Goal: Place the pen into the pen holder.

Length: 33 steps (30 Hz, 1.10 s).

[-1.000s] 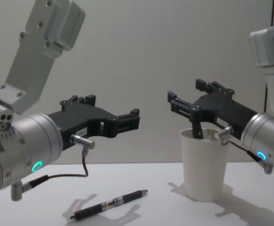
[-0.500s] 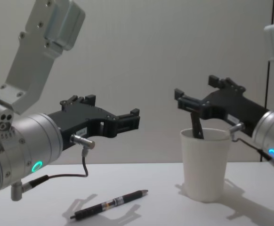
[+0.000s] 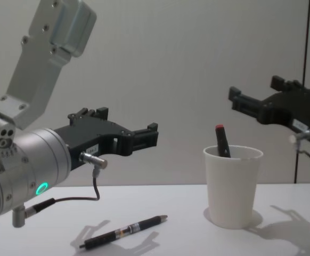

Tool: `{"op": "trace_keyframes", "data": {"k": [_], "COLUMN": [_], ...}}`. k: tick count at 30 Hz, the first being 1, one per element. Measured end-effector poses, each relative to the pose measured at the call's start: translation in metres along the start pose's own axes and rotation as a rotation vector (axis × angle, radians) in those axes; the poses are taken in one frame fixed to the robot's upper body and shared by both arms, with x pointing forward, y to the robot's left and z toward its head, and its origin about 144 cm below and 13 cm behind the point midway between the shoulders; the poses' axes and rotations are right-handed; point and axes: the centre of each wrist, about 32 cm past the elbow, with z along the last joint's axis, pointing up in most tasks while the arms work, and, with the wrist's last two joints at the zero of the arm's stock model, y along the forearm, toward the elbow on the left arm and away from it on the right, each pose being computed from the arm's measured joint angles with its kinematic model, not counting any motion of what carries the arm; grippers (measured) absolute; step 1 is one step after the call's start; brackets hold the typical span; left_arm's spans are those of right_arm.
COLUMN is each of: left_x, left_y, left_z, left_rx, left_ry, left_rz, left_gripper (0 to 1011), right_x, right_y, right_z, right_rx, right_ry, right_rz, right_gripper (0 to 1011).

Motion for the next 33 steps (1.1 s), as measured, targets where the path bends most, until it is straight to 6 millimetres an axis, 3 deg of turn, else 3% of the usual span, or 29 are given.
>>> {"op": "trace_keyframes", "data": {"k": [14, 33], "left_x": [0.000, 0.000], "left_y": [0.000, 0.000], "left_z": [0.000, 0.000], "left_rx": [0.000, 0.000], "left_ry": [0.000, 0.000], "left_rz": [0.000, 0.000], "left_gripper": [1001, 1001], "right_x": [-0.001, -0.011], "right_y": [-0.013, -0.061], "right_z": [0.005, 0.032], "right_rx": [-0.026, -0.189], "right_ry": [0.016, 0.071], "right_rz": [-0.026, -0.088], "right_gripper": [1002, 1002]}}
